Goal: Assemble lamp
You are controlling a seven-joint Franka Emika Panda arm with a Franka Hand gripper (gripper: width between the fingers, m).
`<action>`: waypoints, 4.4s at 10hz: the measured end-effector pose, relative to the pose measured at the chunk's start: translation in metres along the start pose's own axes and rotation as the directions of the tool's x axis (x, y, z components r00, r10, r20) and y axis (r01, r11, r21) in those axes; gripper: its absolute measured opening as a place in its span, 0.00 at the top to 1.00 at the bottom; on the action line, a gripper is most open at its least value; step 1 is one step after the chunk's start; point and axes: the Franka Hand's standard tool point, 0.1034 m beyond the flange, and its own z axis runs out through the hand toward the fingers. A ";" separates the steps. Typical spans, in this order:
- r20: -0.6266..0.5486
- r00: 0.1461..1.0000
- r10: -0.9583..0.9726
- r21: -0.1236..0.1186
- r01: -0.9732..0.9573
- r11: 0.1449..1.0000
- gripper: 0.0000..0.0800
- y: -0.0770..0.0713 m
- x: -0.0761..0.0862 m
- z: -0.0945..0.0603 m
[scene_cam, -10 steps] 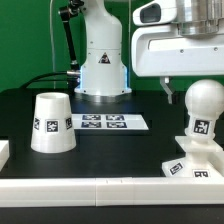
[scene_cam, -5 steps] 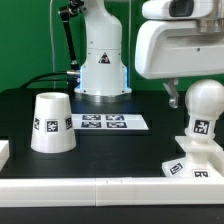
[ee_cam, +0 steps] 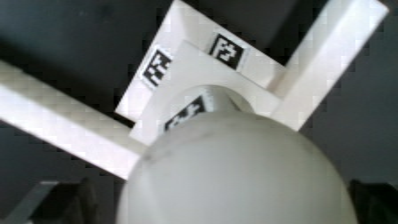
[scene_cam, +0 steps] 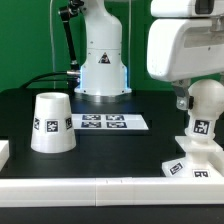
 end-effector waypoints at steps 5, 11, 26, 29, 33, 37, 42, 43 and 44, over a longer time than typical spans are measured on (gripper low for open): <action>0.046 0.962 -0.268 0.007 0.268 0.963 0.13 -0.001 -0.002 0.006; 0.059 0.949 -0.311 0.000 0.312 0.950 0.24 -0.001 -0.003 0.008; -0.034 0.655 0.755 0.031 -0.755 0.655 0.28 0.003 -0.001 0.009; -0.041 0.367 0.929 0.090 -0.925 0.369 0.28 -0.001 -0.003 0.010; 0.016 0.031 0.999 0.120 -0.992 0.029 0.28 -0.003 -0.001 0.010; 0.117 -0.276 0.954 0.141 -0.946 -0.291 0.28 -0.005 0.001 0.010; 0.203 -0.541 0.816 0.127 -0.812 -0.570 0.28 -0.004 0.004 0.010; 0.212 -0.582 0.785 0.117 -0.783 -0.612 0.28 -0.004 0.005 0.010; 0.209 -0.564 0.799 0.121 -0.796 -0.593 0.28 -0.005 0.005 0.010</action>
Offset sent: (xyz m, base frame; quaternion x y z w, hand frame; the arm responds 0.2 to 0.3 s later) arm 0.0049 0.0079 -0.0021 0.0065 -0.0417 -0.1341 0.9901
